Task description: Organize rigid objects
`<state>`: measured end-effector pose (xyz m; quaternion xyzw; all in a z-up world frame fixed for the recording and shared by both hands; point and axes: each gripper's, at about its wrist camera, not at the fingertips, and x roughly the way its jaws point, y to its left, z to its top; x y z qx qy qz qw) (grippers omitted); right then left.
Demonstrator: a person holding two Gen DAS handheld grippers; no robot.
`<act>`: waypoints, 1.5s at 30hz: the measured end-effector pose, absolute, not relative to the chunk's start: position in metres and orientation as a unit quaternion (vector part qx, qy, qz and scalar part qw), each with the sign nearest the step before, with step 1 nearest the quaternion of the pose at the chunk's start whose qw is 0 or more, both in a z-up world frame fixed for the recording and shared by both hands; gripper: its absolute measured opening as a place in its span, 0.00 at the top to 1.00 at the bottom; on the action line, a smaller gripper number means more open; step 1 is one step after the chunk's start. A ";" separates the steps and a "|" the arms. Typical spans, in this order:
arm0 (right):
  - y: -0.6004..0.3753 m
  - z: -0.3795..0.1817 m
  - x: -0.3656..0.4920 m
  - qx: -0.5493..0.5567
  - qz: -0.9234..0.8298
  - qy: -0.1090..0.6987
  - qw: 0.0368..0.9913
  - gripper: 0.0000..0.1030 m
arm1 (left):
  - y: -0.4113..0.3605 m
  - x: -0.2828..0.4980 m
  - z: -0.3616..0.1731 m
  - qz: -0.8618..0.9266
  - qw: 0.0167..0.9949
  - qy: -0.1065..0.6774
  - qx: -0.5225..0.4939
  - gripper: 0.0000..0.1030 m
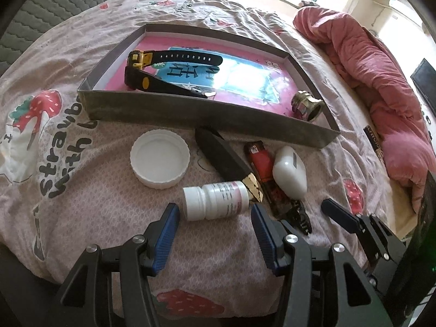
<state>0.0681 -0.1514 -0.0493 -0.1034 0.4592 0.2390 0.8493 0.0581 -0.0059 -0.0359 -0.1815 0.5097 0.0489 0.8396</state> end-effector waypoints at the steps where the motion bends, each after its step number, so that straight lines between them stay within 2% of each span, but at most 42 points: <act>1: -0.151 -0.050 0.068 -0.102 0.239 0.460 0.849 0.27 | -0.006 0.060 -0.037 0.051 0.839 0.511 -0.182 0.47; 9: -0.149 -0.051 0.073 -0.083 0.243 0.461 0.849 0.27 | -0.004 0.065 -0.039 0.063 0.842 0.507 -0.174 0.47; 13: -0.151 -0.051 0.075 -0.073 0.249 0.462 0.848 0.42 | -0.003 0.066 -0.041 0.062 0.844 0.504 -0.170 0.47; 16: -0.151 -0.052 0.073 -0.076 0.253 0.463 0.846 0.49 | -0.001 0.068 -0.043 0.061 0.844 0.504 -0.175 0.47; 23: -0.147 -0.051 0.068 -0.093 0.264 0.453 0.847 0.62 | 0.002 0.069 -0.046 0.059 0.845 0.500 -0.182 0.52; 30: -0.147 -0.050 0.067 -0.091 0.276 0.451 0.844 0.74 | 0.008 0.065 -0.045 0.044 0.846 0.495 -0.195 0.52; 45: -0.162 -0.043 0.064 -0.069 0.285 0.449 0.844 0.78 | 0.008 0.044 -0.035 0.014 0.854 0.485 -0.189 0.53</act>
